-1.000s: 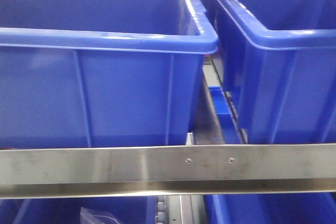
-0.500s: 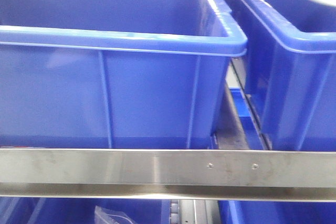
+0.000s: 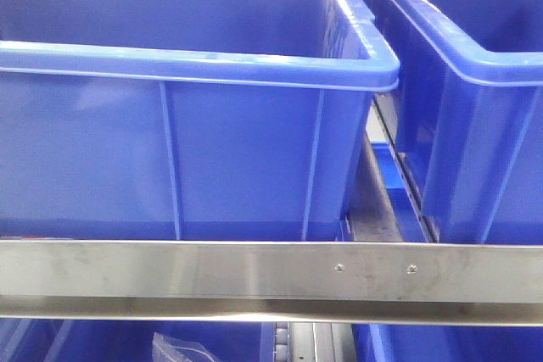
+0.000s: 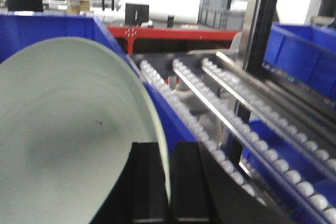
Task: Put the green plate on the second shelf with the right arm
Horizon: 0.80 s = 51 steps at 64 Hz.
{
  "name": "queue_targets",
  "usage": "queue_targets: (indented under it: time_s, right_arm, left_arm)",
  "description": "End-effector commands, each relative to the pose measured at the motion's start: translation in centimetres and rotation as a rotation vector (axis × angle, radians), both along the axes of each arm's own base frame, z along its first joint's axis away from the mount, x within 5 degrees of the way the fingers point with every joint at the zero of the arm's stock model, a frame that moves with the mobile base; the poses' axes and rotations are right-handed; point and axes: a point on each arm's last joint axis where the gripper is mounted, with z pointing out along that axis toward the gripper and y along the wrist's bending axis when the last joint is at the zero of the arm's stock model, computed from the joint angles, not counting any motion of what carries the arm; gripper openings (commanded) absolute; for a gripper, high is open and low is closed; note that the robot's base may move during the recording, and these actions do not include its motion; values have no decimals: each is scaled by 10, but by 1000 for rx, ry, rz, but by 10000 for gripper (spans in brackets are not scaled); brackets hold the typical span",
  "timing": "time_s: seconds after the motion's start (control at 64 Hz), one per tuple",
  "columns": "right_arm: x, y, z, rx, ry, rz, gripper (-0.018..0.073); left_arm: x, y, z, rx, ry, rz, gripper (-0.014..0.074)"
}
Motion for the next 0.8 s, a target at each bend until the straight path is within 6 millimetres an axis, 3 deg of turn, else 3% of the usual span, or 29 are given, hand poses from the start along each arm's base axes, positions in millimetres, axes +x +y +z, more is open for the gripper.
queue_targets:
  time_s: [0.0, 0.125, 0.188, 0.297, 0.422, 0.594, 0.781]
  right_arm:
    - [4, -3, 16, -51, -53, 21, 211]
    - [12, -9, 11, -13, -41, 20, 441]
    - [12, -11, 11, -2, -40, 12, 457]
    - [8, -12, 14, 33, -50, 23, 407]
    - [-3, -3, 20, 109, -51, 194, 316]
    - [-28, 14, 32, 62, -85, 501, 33]
    - [-48, 21, 33, -32, -109, 644, 56]
  left_arm:
    - [0, 0, -5, -17, -64, -1, 130]
    - [0, 0, -5, -17, -64, -1, 130]
    - [0, 0, -5, -17, -64, -1, 130]
    - [0, 0, -5, -17, -64, -1, 130]
    - [0, 0, -5, -17, -64, -1, 130]
    - [0, 0, -5, -17, -64, -1, 130]
    - [0, 0, -5, -17, -64, -1, 130]
